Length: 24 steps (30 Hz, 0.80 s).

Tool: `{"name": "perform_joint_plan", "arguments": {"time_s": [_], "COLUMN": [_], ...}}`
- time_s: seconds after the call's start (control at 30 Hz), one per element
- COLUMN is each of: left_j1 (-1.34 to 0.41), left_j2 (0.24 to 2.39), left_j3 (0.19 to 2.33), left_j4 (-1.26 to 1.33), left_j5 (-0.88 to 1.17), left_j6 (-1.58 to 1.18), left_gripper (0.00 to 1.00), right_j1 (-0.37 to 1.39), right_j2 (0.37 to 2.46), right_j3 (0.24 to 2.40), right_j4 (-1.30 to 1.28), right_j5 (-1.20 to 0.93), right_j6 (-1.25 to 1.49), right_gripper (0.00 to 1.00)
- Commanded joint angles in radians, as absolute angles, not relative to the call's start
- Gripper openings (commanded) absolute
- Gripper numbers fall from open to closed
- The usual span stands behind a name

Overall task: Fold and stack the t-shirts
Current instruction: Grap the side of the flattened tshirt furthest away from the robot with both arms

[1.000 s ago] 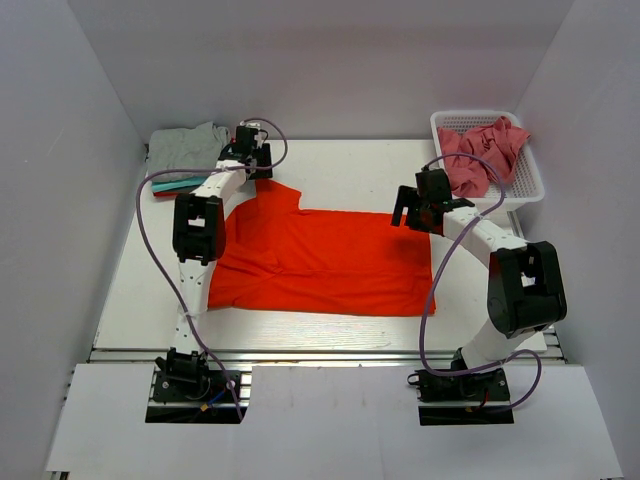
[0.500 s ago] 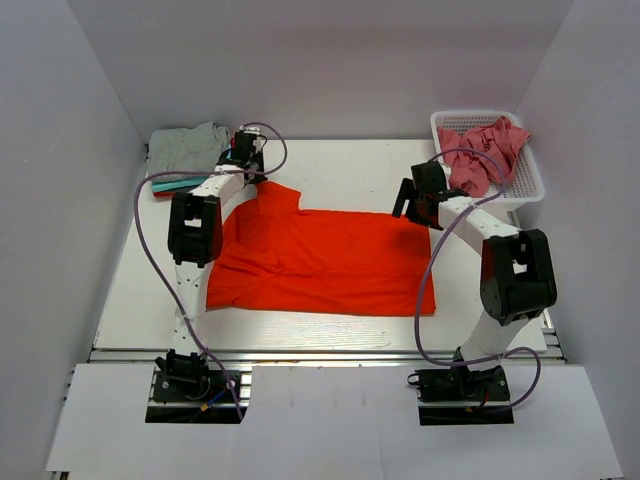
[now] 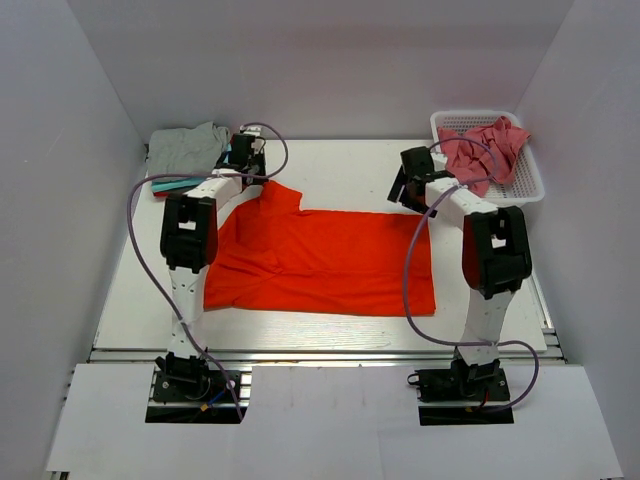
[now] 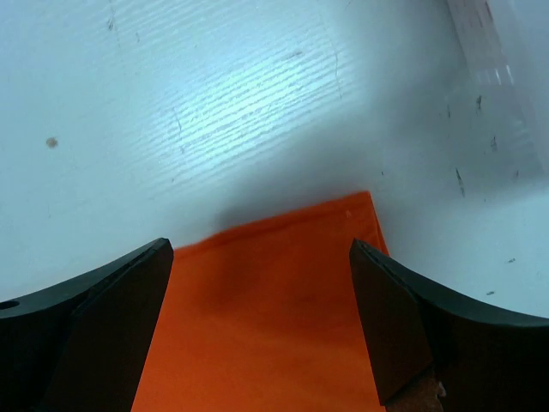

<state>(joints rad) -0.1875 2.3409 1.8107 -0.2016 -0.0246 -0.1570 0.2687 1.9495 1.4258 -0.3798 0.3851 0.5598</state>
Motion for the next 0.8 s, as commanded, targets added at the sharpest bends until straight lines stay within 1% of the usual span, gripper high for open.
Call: {"name": "perform_joint_plan", "arguments": {"time_s": [0.0,0.03,0.1,0.4,0.43,0.53,0.57,0.63,0.67,0.7,0.77], "left_j1": [-0.195,-0.195,-0.195,-0.204,-0.204,-0.204,-0.204,-0.204,-0.204,-0.204,-0.204], "left_j2": [2.207,2.185,2.172,2.095,2.085,2.047,2.046,2.031,2.005,1.994,1.971], "left_j3": [1.802,1.784,1.763,1.678,1.669,1.625,1.624,1.612,1.599,1.580,1.548], "left_j4": [-0.132,-0.132,-0.101,-0.075,-0.075,-0.065,-0.064,-0.064,-0.064,-0.064,-0.052], "left_j5": [0.017,0.017,0.037,0.037,0.037,0.037,0.037,0.026,0.026,0.026,0.026], "left_j6": [-0.152,-0.152,-0.152,-0.124,-0.112,-0.103,-0.103,-0.103,-0.103,-0.103,-0.103], "left_gripper": [0.00,0.00,0.00,0.00,0.00,0.00,0.00,0.00,0.00,0.00,0.00], "right_j1": [0.267,0.265,0.262,0.265,0.265,0.262,0.264,0.268,0.270,0.268,0.271], "right_j2": [2.002,2.029,2.057,2.132,2.132,2.148,2.152,2.146,2.137,2.128,2.093], "right_j3": [1.515,1.522,1.540,1.585,1.577,1.577,1.585,1.589,1.592,1.592,1.579], "right_j4": [-0.431,-0.440,-0.451,-0.529,-0.531,-0.528,-0.531,-0.529,-0.529,-0.528,-0.522], "right_j5": [0.468,0.480,0.498,0.535,0.532,0.523,0.520,0.522,0.526,0.532,0.543], "right_j6": [0.629,0.635,0.640,0.681,0.683,0.680,0.680,0.673,0.663,0.655,0.641], "right_gripper": [0.89,0.86,0.85,0.82,0.78,0.60,0.46,0.25,0.13,0.08,0.00]}}
